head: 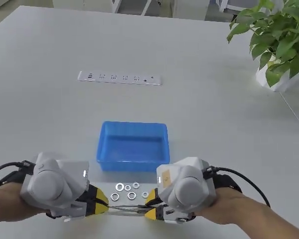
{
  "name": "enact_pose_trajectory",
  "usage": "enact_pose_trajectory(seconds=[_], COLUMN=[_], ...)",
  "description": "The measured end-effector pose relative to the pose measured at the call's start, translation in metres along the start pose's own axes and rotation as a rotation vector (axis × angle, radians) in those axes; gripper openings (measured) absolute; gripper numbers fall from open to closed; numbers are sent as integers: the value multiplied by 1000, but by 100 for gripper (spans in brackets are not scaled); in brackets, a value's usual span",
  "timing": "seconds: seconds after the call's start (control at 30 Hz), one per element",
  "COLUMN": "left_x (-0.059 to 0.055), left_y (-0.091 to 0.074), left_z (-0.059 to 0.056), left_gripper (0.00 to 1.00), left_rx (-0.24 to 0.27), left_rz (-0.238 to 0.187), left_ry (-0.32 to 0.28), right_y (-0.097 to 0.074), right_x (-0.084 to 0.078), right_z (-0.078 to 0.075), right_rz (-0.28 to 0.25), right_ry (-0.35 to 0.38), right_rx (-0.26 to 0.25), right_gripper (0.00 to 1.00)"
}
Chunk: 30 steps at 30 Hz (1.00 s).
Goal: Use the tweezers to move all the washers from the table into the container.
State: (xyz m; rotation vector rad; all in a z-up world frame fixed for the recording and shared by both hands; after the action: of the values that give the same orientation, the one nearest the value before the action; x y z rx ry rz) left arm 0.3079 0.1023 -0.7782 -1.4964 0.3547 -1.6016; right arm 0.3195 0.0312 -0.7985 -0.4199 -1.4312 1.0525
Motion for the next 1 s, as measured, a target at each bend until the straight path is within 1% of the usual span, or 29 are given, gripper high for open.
enact_pose_trajectory(seconds=[0.1, 0.17, 0.27, 0.57, 0.63, 0.73, 1.0], left_x=[6, 10, 17, 43, 51, 59, 76], left_y=[-3, -6, -10, -26, -29, -34, -43], left_z=[2, 5, 7, 13, 13, 14, 14], left_gripper=[5, 5, 5, 5, 5, 5, 5], left_rx=[7, 16, 21, 22, 21, 19, 11], left_rz=[-1, 6, 3, -26, -40, -51, -76], left_ry=[11, 18, 42, 78, 83, 95, 117], right_y=[-1, -2, -3, -6, -7, -10, -13], right_x=[2, 4, 6, 14, 16, 20, 29], right_z=[0, -1, -2, -2, -3, -3, -4], right_rz=[-5, -12, -19, -47, -52, -72, -119], right_ry=[3, 5, 7, 15, 14, 19, 37], right_rx=[-4, -10, -18, -41, -49, -61, -77], right_gripper=[14, 14, 15, 15, 14, 13, 12])
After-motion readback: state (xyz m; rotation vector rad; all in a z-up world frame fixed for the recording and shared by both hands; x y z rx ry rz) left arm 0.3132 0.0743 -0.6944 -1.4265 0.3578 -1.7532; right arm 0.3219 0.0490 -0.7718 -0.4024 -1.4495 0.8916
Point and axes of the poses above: the centre of the closed fingertips' face, and the gripper's own axes: y roughly forward along the fingers, z roughly to its left, x roughly out of its top, the point moved 1 cm from there along -y, roughly backward along the fingers, and after that the axes turned 15 degrees about x, right-handed, at the moved point
